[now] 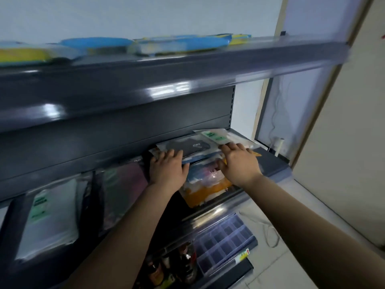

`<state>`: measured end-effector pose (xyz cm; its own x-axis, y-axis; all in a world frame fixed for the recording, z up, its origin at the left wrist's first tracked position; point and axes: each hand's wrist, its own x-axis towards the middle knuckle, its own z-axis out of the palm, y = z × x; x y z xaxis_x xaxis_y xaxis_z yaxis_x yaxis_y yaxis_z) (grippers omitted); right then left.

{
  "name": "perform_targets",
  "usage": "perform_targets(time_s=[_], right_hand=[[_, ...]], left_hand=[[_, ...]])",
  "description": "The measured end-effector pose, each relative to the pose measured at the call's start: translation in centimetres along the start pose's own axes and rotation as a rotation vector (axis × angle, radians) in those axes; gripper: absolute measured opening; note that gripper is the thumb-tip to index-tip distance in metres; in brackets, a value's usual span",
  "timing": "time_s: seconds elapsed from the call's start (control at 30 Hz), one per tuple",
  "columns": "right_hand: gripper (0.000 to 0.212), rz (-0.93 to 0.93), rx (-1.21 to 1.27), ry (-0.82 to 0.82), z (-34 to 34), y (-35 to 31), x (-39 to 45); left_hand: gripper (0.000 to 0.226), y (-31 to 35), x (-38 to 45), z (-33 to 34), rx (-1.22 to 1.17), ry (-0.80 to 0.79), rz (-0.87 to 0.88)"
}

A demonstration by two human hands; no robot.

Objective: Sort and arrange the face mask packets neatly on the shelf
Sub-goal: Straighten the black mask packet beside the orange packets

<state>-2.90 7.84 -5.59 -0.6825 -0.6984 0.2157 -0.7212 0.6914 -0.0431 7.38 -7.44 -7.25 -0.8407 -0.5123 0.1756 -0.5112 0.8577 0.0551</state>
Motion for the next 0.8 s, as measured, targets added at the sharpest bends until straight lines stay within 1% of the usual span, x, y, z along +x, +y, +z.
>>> perform_targets(time_s=[0.23,0.5,0.63,0.73,0.8], right_hand=[[0.041,-0.031,0.067,-0.043,1.3,4.3,4.0],[0.035,-0.073,0.187,-0.115,2.8,10.5,8.7],[0.044,-0.068,0.240,-0.223,3.8,12.9,10.1],[0.047,-0.048,0.325,-0.292,4.6,13.8,10.8],[0.055,-0.040,0.394,-0.335,5.1,14.2,11.3]], left_hand=[[0.052,0.8,2.5,0.7,-0.029,-0.041,-0.143],[0.051,3.0,4.4,1.5,-0.060,-0.091,-0.416],[0.054,3.5,5.0,2.4,-0.114,-0.062,-0.546],[0.063,4.2,4.9,2.8,-0.152,-0.022,-0.638],[0.067,4.6,4.8,2.9,-0.183,-0.003,-0.695]])
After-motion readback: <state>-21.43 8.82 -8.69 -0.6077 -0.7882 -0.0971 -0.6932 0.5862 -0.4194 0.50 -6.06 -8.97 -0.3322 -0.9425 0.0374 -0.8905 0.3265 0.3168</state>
